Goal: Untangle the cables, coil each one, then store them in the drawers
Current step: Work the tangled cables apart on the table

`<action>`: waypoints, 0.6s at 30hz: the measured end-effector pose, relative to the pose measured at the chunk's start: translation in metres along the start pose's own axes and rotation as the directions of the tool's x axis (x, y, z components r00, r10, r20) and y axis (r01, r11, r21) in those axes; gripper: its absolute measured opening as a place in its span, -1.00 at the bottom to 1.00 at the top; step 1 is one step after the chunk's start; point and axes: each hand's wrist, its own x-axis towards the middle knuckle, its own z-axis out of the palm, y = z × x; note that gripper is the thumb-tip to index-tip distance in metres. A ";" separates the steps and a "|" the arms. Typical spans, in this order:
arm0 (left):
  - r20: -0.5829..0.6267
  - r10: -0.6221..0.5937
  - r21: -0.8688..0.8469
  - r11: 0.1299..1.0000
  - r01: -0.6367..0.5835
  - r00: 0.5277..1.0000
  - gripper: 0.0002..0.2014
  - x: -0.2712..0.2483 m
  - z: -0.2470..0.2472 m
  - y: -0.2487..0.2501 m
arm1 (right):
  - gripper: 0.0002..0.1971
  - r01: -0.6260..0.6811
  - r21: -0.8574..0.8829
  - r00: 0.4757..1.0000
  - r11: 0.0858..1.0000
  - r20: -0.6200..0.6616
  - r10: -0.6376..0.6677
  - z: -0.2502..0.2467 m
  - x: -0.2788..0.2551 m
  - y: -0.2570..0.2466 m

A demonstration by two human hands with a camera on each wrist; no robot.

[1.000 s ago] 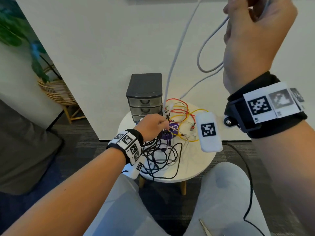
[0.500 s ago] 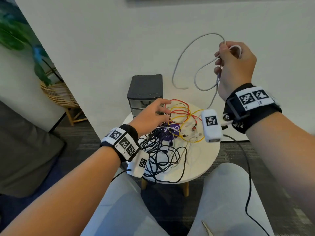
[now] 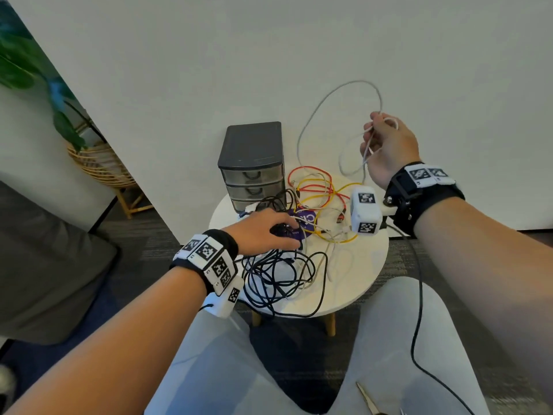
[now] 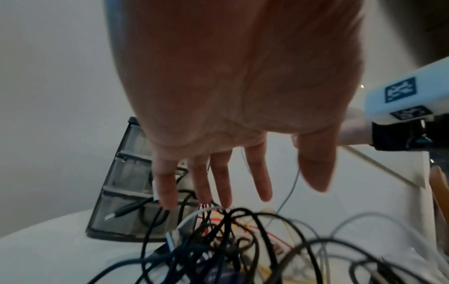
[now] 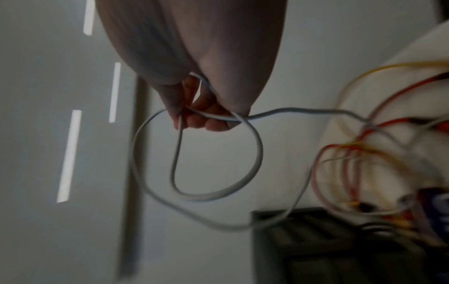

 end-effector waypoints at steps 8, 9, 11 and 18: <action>0.011 -0.090 0.097 0.991 0.089 0.996 -0.39 0.011 0.025 0.003 | -0.71 -0.099 -0.669 0.994 0.737 -0.105 0.037 -0.066 0.006 0.090; 0.004 -0.090 0.106 0.990 0.089 0.996 -0.42 0.013 0.026 0.003 | -0.64 -0.081 -0.760 0.997 0.645 -0.062 0.052 -0.066 0.004 0.089; -0.004 -0.092 0.111 0.990 0.091 0.996 -0.49 0.018 0.028 0.003 | -0.56 0.001 -0.935 0.997 0.355 0.030 0.078 -0.067 0.001 0.091; -0.015 -0.095 0.071 0.993 0.096 0.995 -0.61 0.016 0.025 0.008 | -0.29 0.076 -0.979 0.982 0.191 0.107 0.157 -0.075 -0.001 0.093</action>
